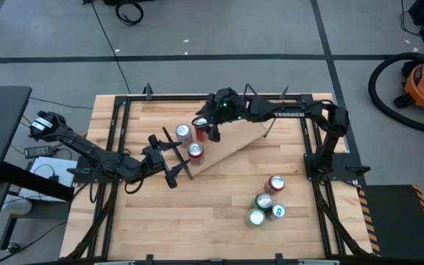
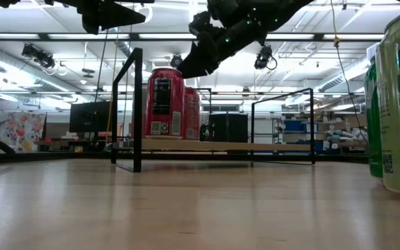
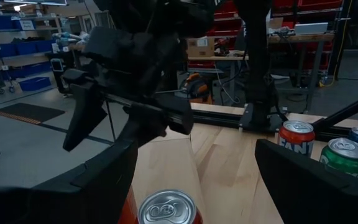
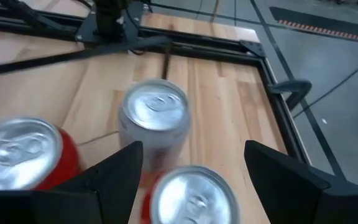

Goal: Place canned beverage on shelf
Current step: Put the top red soda can on the shelf

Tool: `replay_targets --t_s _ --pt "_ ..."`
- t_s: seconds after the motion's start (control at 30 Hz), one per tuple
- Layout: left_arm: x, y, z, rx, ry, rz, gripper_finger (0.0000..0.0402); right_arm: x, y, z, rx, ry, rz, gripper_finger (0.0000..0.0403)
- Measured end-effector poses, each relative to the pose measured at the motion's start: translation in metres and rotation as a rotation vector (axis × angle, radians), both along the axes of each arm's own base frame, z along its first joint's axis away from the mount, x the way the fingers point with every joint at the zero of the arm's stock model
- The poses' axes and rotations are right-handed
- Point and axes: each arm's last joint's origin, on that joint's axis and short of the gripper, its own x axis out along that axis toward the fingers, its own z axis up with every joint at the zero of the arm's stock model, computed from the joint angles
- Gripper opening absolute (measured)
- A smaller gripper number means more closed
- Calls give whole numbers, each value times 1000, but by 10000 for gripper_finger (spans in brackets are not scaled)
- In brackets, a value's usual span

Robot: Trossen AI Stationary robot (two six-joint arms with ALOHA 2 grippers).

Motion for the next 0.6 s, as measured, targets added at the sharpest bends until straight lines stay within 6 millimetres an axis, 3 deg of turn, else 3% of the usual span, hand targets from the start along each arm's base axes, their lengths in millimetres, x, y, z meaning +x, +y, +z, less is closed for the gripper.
replay_targets --t_s 0.6 --pt "0 0 0 -5 -2 0 336 -11 -13 -10 39 116 -52 291"
